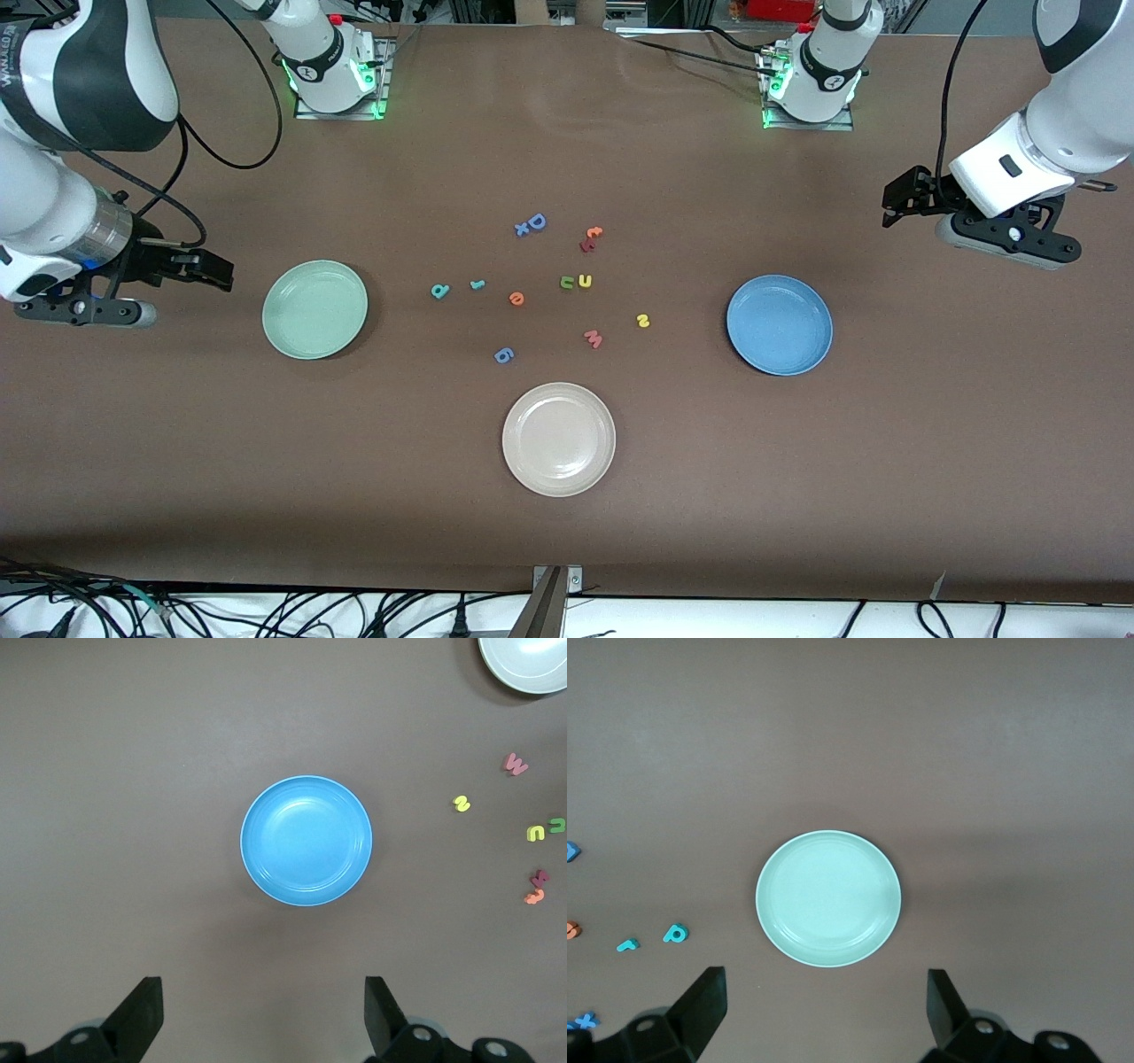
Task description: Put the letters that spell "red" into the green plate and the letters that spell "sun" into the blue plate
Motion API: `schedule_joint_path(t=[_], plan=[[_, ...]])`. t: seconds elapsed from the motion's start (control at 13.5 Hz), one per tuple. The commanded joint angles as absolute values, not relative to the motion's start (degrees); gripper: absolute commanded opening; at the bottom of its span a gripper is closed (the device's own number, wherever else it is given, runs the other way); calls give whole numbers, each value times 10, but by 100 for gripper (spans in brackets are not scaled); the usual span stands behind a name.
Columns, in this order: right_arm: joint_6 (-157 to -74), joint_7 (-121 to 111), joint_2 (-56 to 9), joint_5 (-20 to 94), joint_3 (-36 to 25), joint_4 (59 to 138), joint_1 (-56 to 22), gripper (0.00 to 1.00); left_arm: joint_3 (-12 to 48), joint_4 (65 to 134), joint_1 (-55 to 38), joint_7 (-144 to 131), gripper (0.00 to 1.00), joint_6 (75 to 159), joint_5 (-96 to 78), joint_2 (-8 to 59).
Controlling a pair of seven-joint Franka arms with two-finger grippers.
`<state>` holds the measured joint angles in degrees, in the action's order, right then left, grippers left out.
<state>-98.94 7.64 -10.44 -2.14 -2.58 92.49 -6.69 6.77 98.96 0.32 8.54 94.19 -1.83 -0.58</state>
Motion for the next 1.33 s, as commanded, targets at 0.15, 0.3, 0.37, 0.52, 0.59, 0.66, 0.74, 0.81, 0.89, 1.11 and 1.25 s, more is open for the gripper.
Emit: schedule_joint_path(t=[0.15,0.3,0.37,0.52,0.59,0.66,0.74,0.81,0.89,1.11,1.25], plan=[[-976,68,-96,-11,-25,922,-64,100,69,994,3,94,100,939,-28,-21],[-976,68,-96,-11,-24,921,-64,100,72,986,4,91,100,938,-28,-20],[-976,68,-96,-11,-24,913,-64,100,73,986,4,85,100,937,-28,-22],[-969,68,-96,-11,-23,912,-64,100,83,984,1,71,100,938,-27,-20],[-964,69,-96,-11,-21,912,-65,100,88,984,3,64,100,938,-27,-20],[-964,70,-96,-11,-21,912,-65,100,90,984,3,62,100,938,-27,-20],[-963,69,-96,-11,-21,912,-65,100,90,984,2,62,100,941,-27,-18],[-963,69,-96,-11,-20,912,-66,100,92,984,0,62,100,947,-26,-17],[-963,71,-96,-11,-20,912,-67,100,101,984,1,61,100,950,-27,-17],[-963,74,-96,-11,-20,912,-68,100,104,984,2,61,100,952,-27,-18],[-963,74,-96,-11,-19,912,-70,100,105,984,2,61,100,957,-27,-18]])
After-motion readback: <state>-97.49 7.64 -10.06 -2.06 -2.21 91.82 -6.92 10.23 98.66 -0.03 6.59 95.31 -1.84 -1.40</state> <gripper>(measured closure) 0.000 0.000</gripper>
